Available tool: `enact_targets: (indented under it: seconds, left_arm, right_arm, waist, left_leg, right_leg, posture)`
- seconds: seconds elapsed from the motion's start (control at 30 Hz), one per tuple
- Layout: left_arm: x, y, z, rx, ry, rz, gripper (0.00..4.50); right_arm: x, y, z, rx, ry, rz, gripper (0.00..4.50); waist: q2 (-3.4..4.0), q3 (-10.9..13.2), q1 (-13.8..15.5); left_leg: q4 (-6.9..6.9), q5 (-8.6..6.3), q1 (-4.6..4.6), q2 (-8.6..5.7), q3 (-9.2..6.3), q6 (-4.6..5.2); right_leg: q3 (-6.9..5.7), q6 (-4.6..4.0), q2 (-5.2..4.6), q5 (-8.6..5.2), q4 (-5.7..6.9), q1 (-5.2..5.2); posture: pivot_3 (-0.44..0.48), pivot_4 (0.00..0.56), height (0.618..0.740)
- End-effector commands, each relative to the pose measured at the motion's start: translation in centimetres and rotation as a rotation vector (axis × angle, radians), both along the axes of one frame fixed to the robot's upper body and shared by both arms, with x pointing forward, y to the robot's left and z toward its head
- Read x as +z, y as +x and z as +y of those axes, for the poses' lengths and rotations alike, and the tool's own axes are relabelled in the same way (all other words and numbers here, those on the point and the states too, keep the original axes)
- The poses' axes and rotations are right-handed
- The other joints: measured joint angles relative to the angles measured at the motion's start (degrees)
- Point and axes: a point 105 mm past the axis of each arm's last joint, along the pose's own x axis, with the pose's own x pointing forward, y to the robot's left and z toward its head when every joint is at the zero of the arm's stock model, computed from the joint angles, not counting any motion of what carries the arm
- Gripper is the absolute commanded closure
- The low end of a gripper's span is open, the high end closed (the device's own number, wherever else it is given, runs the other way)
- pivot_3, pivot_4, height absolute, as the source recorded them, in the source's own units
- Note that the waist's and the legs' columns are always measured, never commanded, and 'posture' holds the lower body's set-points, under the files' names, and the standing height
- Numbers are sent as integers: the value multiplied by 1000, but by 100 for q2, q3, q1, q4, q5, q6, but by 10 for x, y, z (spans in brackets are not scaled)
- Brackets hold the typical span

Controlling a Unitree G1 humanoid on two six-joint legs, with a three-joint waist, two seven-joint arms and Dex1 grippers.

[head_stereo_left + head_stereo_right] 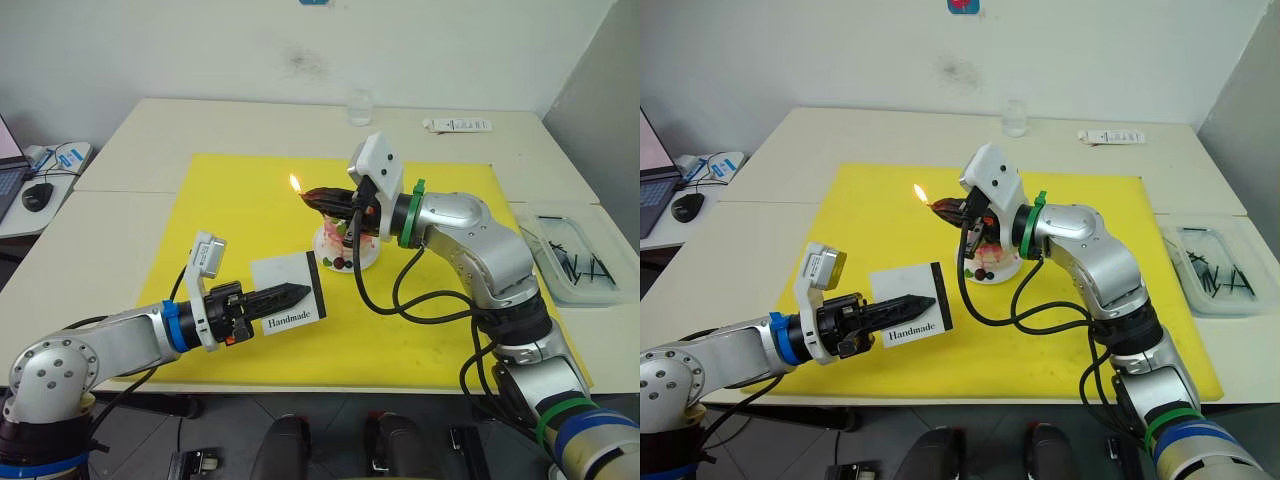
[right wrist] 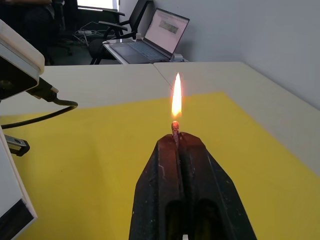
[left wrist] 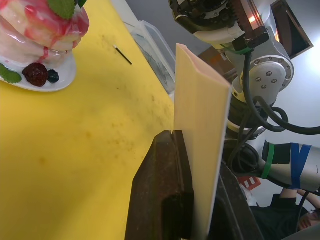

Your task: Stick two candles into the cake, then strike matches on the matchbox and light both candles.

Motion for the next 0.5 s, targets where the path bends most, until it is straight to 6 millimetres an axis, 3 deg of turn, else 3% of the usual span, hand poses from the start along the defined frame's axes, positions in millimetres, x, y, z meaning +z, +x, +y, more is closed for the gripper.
enact_targets:
  seconds: [0.03,0.5]
  left_arm:
    - [7,-3,-2,-24,-14,-22,4500]
    - [6,-1,-5,-40,-18,-19,4500]
  right_arm:
    - [21,-7,0,18,33,-77,4440]
    - [31,-7,-12,-5,73,-81,4440]
  waist:
    - [0,0,0]
    - [1,0,0]
  left_leg:
    - [0,0,0,0,0,0]
    - [-4,0,-1,1,0,0]
  right_leg:
    - [0,0,0,0,0,0]
    - [-1,0,0,-1,-4,-1]
  posture:
    - [0,150,740]
    - [0,150,740]
